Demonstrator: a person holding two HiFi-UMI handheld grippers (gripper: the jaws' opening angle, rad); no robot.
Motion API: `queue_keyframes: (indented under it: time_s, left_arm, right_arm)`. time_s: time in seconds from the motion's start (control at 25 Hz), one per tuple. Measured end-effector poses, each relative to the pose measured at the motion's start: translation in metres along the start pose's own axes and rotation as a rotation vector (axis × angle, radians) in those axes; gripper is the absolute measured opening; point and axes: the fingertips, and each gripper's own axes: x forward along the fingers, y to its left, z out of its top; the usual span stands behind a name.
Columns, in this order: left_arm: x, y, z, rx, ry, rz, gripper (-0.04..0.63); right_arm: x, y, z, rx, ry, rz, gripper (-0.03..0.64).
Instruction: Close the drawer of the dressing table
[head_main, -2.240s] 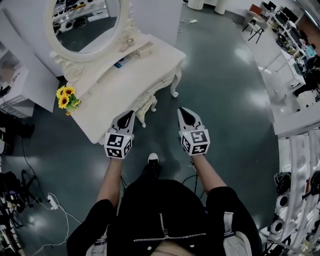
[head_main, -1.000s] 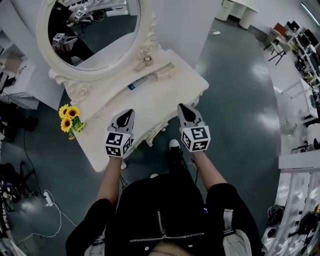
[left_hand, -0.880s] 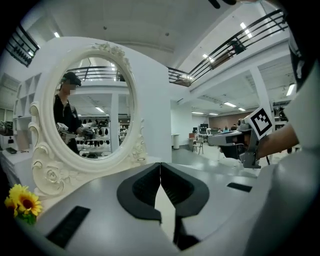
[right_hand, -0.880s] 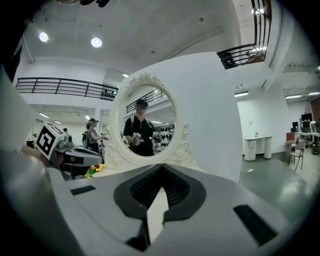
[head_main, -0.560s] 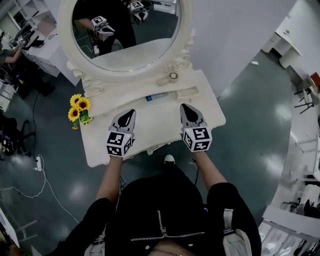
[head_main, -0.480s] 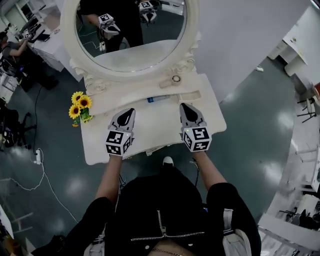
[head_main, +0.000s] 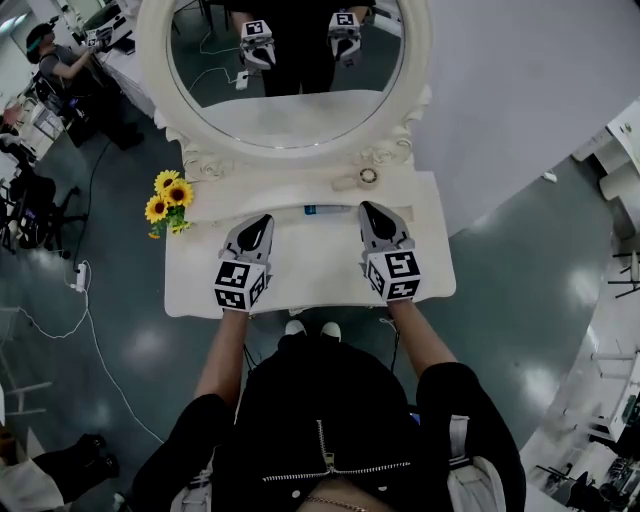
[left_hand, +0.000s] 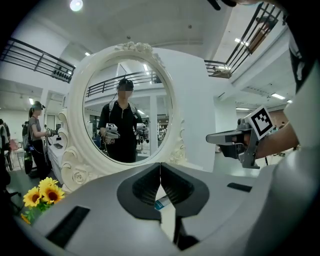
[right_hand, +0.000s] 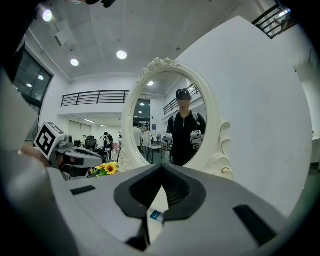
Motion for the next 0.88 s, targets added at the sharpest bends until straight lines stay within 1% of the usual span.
queue_keyframes:
  time_s: [0.4, 0.48, 0.56, 0.64, 0.8, 0.88]
  left_arm:
    - [0.016, -0.002, 0.0, 0.0, 0.004, -0.021, 0.021]
    - [0.017, -0.001, -0.001, 0.001, 0.007, -0.026, 0.021]
    - [0.017, 0.001, -0.002, 0.002, 0.012, -0.03, 0.021]
    - [0.018, 0.004, -0.003, 0.001, 0.015, -0.034, 0.021]
    - [0.022, 0.008, -0.006, -0.003, 0.02, -0.05, 0.021]
    - [0.025, 0.007, -0.007, -0.004, 0.021, -0.063, 0.021]
  right_arm:
    - [0.003, -0.014, -0.003, 0.005, 0.0, -0.02, 0.005]
    - [0.004, -0.014, -0.003, 0.001, 0.0, -0.023, 0.034]
    - [0.004, -0.013, -0.003, -0.008, 0.001, -0.029, 0.048]
    - [0.004, -0.011, -0.004, -0.017, 0.002, -0.036, 0.093]
    - [0.003, -0.011, -0.007, -0.035, 0.011, -0.061, 0.156]
    - [0.002, -0.012, -0.009, -0.034, 0.017, -0.075, 0.199]
